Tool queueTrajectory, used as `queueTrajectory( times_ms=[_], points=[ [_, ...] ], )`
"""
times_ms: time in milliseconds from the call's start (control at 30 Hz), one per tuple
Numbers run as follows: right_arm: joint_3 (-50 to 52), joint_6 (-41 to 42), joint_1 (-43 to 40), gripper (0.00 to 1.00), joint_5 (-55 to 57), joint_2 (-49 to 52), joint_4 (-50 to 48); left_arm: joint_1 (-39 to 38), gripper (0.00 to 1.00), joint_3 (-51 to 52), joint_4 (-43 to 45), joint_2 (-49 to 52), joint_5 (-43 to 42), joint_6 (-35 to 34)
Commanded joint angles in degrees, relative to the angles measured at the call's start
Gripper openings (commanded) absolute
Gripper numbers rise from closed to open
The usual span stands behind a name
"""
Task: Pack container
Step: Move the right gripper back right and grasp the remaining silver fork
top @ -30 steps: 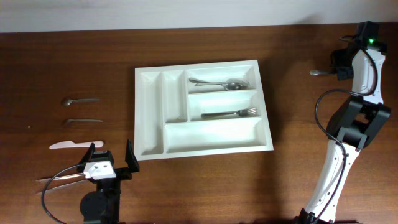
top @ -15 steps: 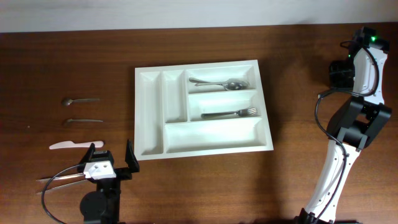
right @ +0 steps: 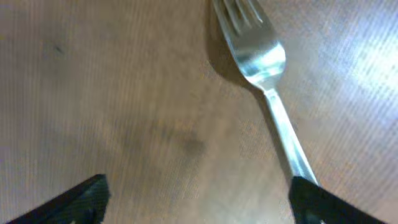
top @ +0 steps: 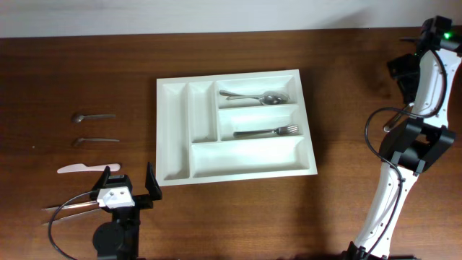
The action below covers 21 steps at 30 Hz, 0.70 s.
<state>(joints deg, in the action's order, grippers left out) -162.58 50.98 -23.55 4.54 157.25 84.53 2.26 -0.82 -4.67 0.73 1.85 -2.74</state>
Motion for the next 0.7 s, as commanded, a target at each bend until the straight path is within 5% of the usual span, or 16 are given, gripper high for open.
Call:
queueTrajectory(
  times_ms=[0, 367, 667],
  points=[
    [-0.9, -1.8, -0.6, 0.98, 1.2, 0.1, 4.0, -0.3, 0.99, 0.3, -0.1, -0.4, -0.8, 0.7],
    [-0.7, -25.3, -5.2, 0.99, -1.4, 0.2, 7.2, -0.3, 0.99, 0.3, -0.1, -0.4, -0.8, 0.7],
    [0.2, -29.5, -7.1, 0.99, -1.7, 0.7, 5.7, -0.3, 0.99, 0.3, -0.1, -0.4, -0.8, 0.7]
  ],
)
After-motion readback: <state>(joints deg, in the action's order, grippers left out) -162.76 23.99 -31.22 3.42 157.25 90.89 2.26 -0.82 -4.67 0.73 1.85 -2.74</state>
